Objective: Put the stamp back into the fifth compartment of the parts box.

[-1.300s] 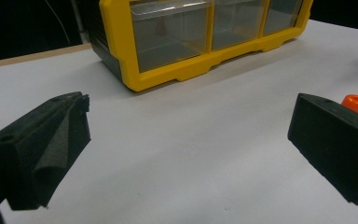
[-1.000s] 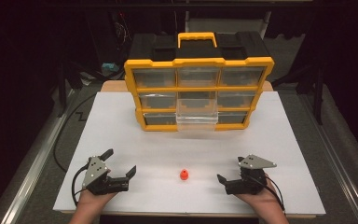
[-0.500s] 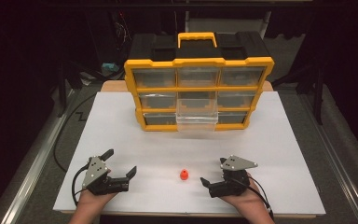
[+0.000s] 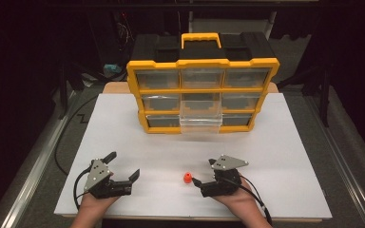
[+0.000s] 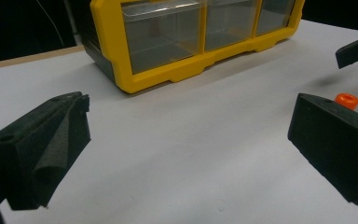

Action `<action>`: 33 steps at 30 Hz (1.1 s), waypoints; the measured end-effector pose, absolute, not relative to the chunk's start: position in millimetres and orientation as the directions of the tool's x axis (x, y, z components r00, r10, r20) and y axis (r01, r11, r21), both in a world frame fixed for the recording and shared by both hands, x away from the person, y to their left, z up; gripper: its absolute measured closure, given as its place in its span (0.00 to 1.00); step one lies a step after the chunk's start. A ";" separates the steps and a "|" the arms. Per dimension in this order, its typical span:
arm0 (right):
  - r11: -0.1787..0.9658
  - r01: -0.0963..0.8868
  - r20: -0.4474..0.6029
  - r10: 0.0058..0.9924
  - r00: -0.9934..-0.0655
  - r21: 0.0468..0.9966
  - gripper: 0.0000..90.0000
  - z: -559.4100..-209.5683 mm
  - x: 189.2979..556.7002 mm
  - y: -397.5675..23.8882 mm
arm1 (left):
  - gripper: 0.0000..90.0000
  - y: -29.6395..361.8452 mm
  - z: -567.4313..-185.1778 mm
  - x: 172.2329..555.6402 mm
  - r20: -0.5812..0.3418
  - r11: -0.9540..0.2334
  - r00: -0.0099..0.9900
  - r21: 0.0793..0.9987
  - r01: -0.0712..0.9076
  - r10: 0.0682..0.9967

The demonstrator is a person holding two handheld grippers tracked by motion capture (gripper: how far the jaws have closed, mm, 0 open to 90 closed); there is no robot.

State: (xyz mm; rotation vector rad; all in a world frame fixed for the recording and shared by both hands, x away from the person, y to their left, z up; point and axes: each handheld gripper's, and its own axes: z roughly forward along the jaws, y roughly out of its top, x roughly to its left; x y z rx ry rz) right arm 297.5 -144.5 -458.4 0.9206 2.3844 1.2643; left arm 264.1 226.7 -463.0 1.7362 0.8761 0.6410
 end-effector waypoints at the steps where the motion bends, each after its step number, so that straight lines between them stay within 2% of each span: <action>1: 0.421 0.393 0.036 0.644 -0.764 0.817 0.17 -456.9 300.9 -137.7 | 0.00 226.9 -463.0 264.2 0.006 -0.190 0.589 0.949 0.251 0.808; 10: 0.445 0.364 0.028 0.601 -0.798 0.818 0.26 -452.1 307.5 -114.6 | 0.00 227.1 -463.4 264.4 0.007 -0.191 0.592 0.949 0.250 0.806; 14: 0.449 0.356 0.029 0.587 -0.809 0.819 0.35 -454.1 305.6 -111.6 | 0.00 226.9 -463.7 264.6 0.007 -0.193 0.593 0.948 0.252 0.805; 15: 0.452 0.351 0.028 0.581 -0.813 0.820 0.42 -454.0 303.7 -111.9 | 0.00 226.7 -463.7 264.5 0.008 -0.195 0.594 0.948 0.251 0.804; 16: 0.452 0.351 0.028 0.581 -0.813 0.820 0.42 -454.0 303.7 -111.9 | 0.00 226.4 -463.7 264.5 0.009 -0.194 0.593 0.949 0.249 0.805; 19: 0.456 0.352 0.042 0.562 -0.826 0.817 0.56 -455.1 299.8 -113.6 | 0.00 226.0 -463.4 264.1 0.010 -0.195 0.594 0.949 0.248 0.805; 20: 0.456 0.352 0.042 0.562 -0.826 0.817 0.56 -455.1 299.8 -113.6 | 0.00 226.0 -463.4 264.1 0.010 -0.195 0.594 0.949 0.248 0.805; 23: 0.486 0.349 0.026 0.554 -0.832 0.801 0.65 -457.8 295.4 -113.0 | 0.00 225.7 -463.5 264.0 0.010 -0.194 0.593 0.949 0.248 0.805; 33: 0.515 0.351 0.011 0.551 -0.834 0.782 0.76 -460.3 295.6 -113.2 | 0.00 226.6 -463.1 263.7 0.010 -0.195 0.594 0.949 0.248 0.805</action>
